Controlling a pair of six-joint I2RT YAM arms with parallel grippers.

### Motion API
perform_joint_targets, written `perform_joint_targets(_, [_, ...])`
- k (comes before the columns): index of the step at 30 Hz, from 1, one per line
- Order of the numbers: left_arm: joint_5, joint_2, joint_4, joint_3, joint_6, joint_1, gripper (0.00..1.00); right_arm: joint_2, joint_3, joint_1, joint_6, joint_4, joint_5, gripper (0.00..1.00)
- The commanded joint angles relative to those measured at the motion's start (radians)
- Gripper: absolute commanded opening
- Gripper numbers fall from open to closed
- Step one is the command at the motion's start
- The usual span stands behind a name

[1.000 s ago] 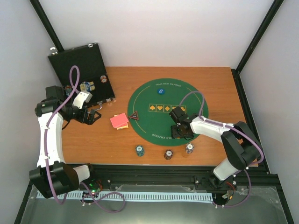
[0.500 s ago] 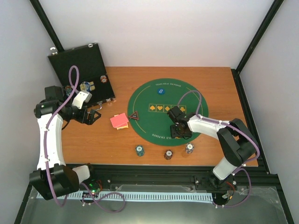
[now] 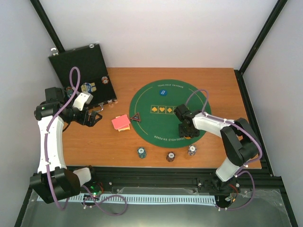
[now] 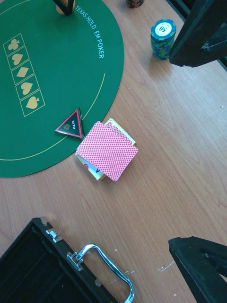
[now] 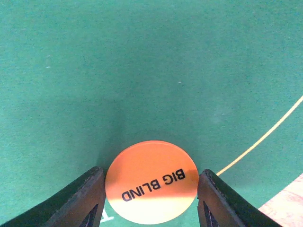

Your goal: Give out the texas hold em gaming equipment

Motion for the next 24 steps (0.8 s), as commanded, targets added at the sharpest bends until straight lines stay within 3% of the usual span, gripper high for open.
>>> perform_joint_targets(1, [-0.009, -0.019, -0.018, 0.026, 0.027, 0.002, 1.00, -0.024, -0.025, -0.043, -0.010, -0.019, 0.020, 0.55])
perform_joint_targets(5, [-0.008, -0.027, -0.018, 0.021, 0.031, 0.002, 1.00, -0.026, -0.021, -0.068, -0.032, -0.024, 0.031, 0.56])
perform_joint_targets(15, [-0.078, -0.021, 0.033, 0.018, -0.027, 0.002, 1.00, -0.146, 0.126, -0.006, -0.041, -0.146, 0.050, 0.75])
perform_joint_targets(21, [-0.132, -0.011, 0.038, 0.008, -0.036, 0.002, 1.00, -0.130, 0.270, 0.262, 0.042, -0.228, 0.105, 0.85])
perform_joint_targets(22, [-0.150, -0.020, 0.041, -0.005, -0.027, 0.003, 1.00, -0.096, 0.332, 0.381, 0.058, -0.230, 0.105, 0.88])
perform_joint_targets(24, [-0.168, -0.024, 0.035, -0.010, -0.013, 0.002, 1.00, -0.047, 0.393, 0.476, 0.062, -0.238, 0.095, 0.91])
